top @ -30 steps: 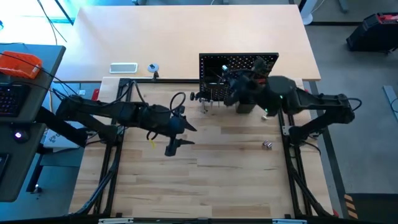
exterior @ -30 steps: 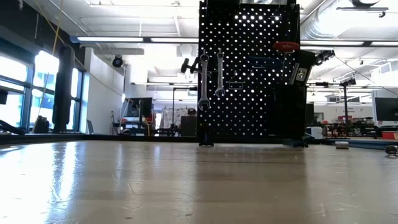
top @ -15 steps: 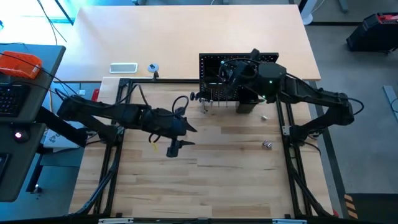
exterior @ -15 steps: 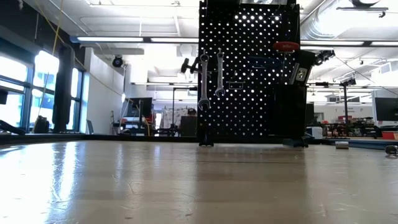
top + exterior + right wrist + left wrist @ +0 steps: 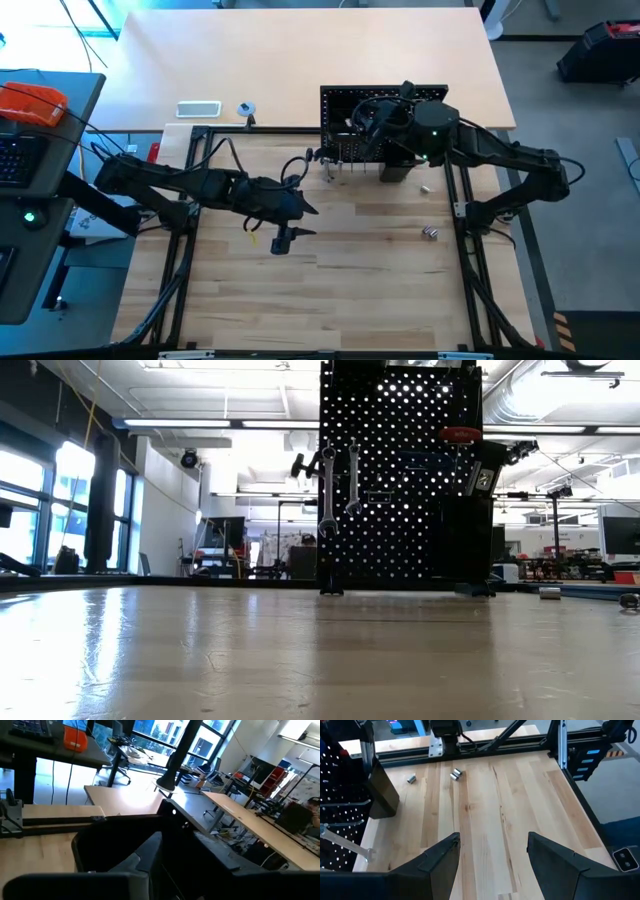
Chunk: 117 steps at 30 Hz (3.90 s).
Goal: Hang tools onto peg board
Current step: Hang the silver socket onto the pegboard
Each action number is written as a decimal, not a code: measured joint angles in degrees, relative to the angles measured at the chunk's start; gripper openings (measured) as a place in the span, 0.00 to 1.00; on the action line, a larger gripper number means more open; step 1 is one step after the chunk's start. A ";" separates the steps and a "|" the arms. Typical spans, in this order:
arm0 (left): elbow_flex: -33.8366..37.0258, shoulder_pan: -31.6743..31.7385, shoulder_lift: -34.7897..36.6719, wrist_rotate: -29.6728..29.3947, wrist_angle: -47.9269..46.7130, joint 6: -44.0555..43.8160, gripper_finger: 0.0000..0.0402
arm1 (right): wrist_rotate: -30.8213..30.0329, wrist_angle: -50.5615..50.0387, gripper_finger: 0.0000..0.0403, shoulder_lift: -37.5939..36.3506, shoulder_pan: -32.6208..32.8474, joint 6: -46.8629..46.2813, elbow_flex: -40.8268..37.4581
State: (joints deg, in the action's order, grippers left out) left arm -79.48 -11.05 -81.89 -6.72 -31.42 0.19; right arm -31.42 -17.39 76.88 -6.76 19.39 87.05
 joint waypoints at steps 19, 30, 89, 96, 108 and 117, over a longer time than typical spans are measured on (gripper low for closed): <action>0.01 -0.06 -0.48 0.19 -3.98 0.43 0.56 | -21.32 -12.77 0.39 -7.80 22.09 -0.53 0.00; 0.00 -0.24 -9.84 0.73 -2.86 5.48 0.56 | -15.09 -49.37 0.39 -8.31 39.93 -50.35 -1.67; 0.04 5.73 -22.43 11.36 8.83 8.44 0.44 | 16.06 -41.53 0.51 -8.28 24.13 -108.11 -53.31; 0.04 5.73 -22.45 12.23 5.03 9.68 0.44 | 17.06 -41.15 0.51 -6.83 25.48 -116.65 -53.29; 0.04 5.73 -22.47 15.44 4.81 13.03 0.44 | 17.53 -37.32 0.51 4.59 30.24 -127.17 -53.14; 0.04 5.70 -22.47 15.52 5.43 13.00 0.44 | 14.02 -35.58 0.47 8.48 32.76 -127.20 -53.02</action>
State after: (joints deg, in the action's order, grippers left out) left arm -79.44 -5.34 -104.36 8.80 -25.99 13.19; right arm -17.40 -52.97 85.36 26.00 -107.81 34.02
